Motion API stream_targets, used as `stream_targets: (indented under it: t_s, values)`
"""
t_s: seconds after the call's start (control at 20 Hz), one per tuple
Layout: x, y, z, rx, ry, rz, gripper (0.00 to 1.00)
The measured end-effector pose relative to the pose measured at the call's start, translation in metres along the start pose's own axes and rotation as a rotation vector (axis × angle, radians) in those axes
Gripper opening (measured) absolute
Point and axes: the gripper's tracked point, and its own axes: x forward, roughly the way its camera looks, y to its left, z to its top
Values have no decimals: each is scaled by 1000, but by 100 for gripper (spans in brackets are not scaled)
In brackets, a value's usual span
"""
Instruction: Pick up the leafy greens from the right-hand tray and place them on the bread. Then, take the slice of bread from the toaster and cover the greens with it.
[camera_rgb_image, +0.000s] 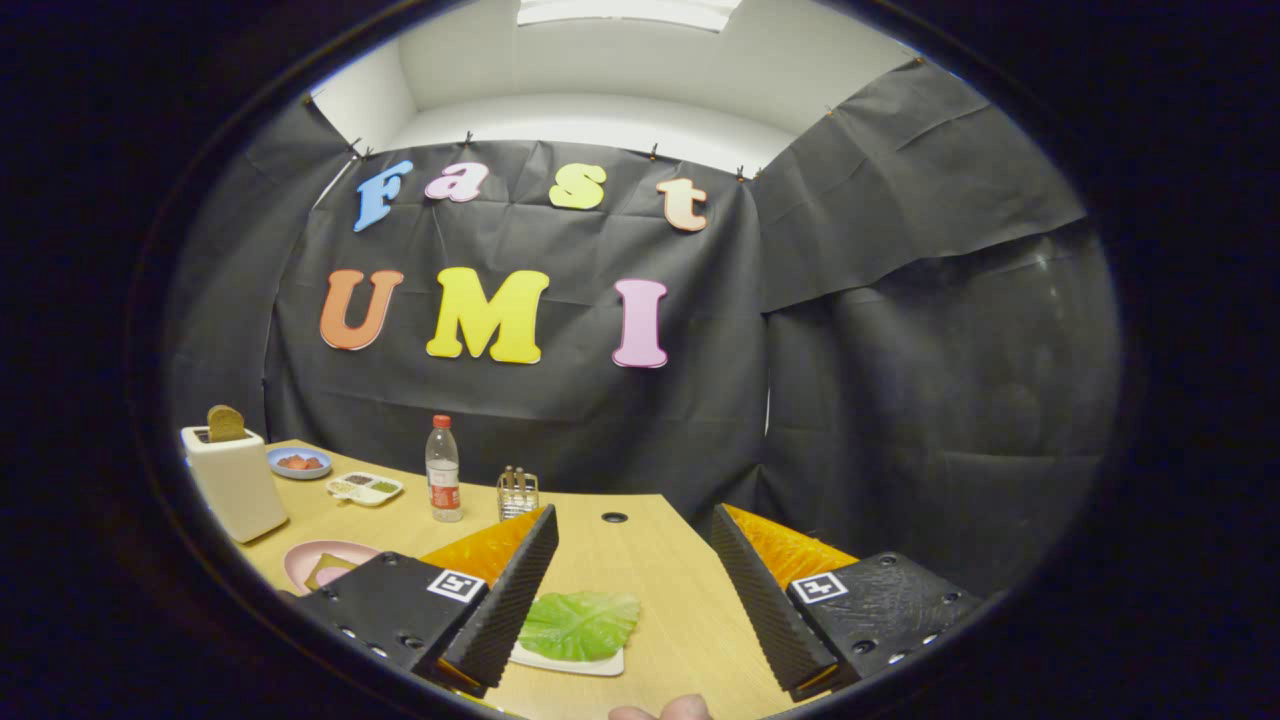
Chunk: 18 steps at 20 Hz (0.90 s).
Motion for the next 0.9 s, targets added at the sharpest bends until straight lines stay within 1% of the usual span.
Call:
stream_targets:
  t_s: [0.3,0.5,0.65,0.8,0.9]
  values:
    - [17,-4,-3,9,53,-4,95]
    - [21,-1,-16,9,121,33,95]
    - [24,-8,-14,41,124,49,95]
    - [27,-13,-18,62,155,69,95]
    - [31,-10,-29,54,229,104,95]
